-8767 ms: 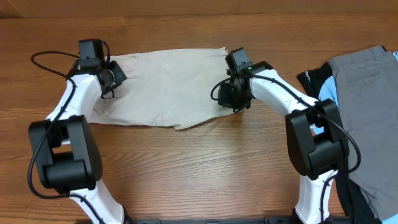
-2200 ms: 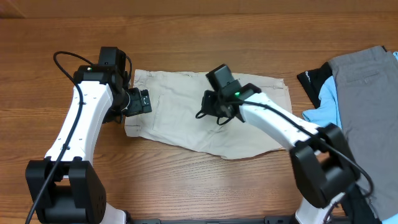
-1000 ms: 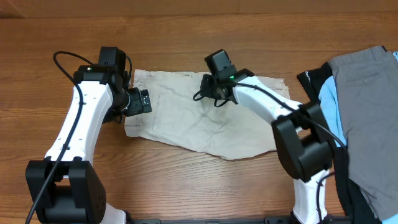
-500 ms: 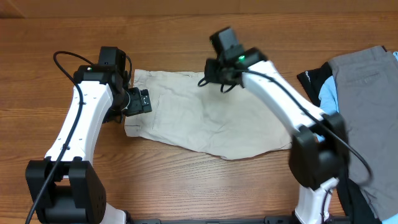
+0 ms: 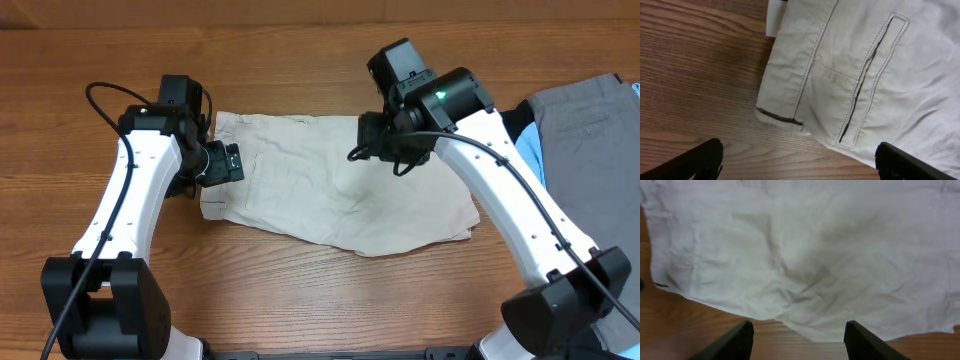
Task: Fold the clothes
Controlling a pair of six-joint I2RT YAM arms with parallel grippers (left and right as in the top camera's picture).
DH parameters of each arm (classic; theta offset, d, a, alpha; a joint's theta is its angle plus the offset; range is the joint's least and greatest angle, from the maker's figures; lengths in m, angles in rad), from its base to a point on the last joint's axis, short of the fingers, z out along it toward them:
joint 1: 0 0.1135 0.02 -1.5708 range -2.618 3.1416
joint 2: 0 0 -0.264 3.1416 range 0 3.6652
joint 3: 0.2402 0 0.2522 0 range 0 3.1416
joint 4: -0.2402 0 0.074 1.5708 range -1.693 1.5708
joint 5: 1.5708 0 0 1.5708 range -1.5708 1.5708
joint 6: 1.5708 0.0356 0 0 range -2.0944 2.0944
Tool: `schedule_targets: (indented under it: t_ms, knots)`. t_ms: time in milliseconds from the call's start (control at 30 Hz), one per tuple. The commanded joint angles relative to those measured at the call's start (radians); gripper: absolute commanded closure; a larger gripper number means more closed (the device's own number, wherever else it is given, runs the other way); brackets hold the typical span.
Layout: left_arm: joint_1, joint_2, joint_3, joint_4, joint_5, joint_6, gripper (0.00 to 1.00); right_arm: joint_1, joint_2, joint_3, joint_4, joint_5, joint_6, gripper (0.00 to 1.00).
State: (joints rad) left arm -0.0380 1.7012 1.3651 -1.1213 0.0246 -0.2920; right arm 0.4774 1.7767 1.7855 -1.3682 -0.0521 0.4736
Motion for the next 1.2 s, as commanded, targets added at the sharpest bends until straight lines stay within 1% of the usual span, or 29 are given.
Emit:
schedule_targets:
  t_ms: [0, 200, 367, 567, 767, 833, 867, 933, 1000, 1067, 1167]
  knots:
    - [-0.002, 0.006, -0.004, 0.001, -0.006, -0.003, 0.0, -0.001, -0.002, -0.006, -0.011, -0.014, -0.002, 0.37]
    - [-0.002, 0.006, -0.004, 0.001, -0.006, -0.003, 0.0, 0.006, 0.0, -0.006, 0.028, -0.133, 0.014, 0.37]
    - [-0.002, 0.006, -0.004, 0.001, -0.006, -0.003, 0.0, 0.056, 0.0, -0.006, 0.055, -0.132, 0.027, 0.37]
    - [-0.002, 0.006, -0.004, 0.001, -0.006, -0.003, 0.0, 0.12, 0.002, -0.006, 0.07, -0.122, 0.03, 0.31]
    - [-0.002, 0.006, -0.004, 0.001, -0.006, -0.003, 0.0, 0.144, 0.005, -0.006, 0.071, -0.121, 0.05, 0.3]
    - [-0.002, 0.006, -0.004, 0.035, -0.04, 0.007, 0.0, 0.15, 0.006, -0.012, 0.07, -0.121, 0.05, 0.3]
    - [-0.002, 0.006, -0.004, 0.098, -0.061, 0.008, 0.0, 0.152, 0.006, -0.027, 0.072, -0.122, 0.05, 0.31]
    - [-0.002, 0.006, -0.004, 0.113, -0.059, 0.01, 0.0, 0.152, 0.006, -0.056, 0.074, -0.122, 0.05, 0.31]
    - [-0.002, 0.006, -0.004, 0.105, -0.058, 0.044, 0.0, 0.152, 0.006, -0.081, 0.075, -0.121, 0.05, 0.3]
    - [-0.002, 0.006, -0.004, 0.134, -0.047, 0.05, 0.0, 0.152, 0.006, -0.115, 0.086, -0.121, 0.05, 0.3]
    - [-0.002, 0.011, -0.004, 0.209, -0.046, 0.127, 0.0, 0.152, 0.006, -0.152, 0.119, -0.121, 0.05, 0.32]
